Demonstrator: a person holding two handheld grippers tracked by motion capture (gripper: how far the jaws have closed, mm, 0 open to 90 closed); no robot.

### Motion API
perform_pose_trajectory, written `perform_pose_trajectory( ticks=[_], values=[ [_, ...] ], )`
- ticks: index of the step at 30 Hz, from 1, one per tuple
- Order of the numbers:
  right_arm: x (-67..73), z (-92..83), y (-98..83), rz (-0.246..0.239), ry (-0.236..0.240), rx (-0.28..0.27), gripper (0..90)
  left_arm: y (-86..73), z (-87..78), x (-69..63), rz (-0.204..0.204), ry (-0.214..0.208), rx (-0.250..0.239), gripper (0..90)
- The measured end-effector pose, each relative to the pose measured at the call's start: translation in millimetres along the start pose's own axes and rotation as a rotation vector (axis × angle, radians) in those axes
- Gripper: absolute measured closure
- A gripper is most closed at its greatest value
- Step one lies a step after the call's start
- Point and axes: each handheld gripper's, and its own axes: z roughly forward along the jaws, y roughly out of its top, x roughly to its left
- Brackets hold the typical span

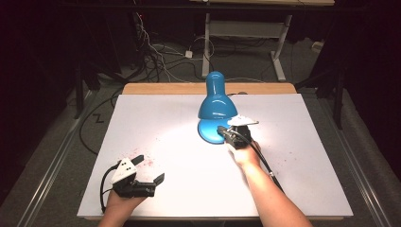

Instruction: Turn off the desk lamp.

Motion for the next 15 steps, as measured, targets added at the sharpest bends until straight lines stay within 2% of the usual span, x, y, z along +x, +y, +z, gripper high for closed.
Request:
perform_pose_trajectory(
  ticks=[15],
  values=[
    [-0.3, 0.7, -0.4, -0.001, -0.001, -0.001, 90.0, 0.2, -0.6, 0.0, 0.002, -0.002, 0.002, 0.0]
  ],
)
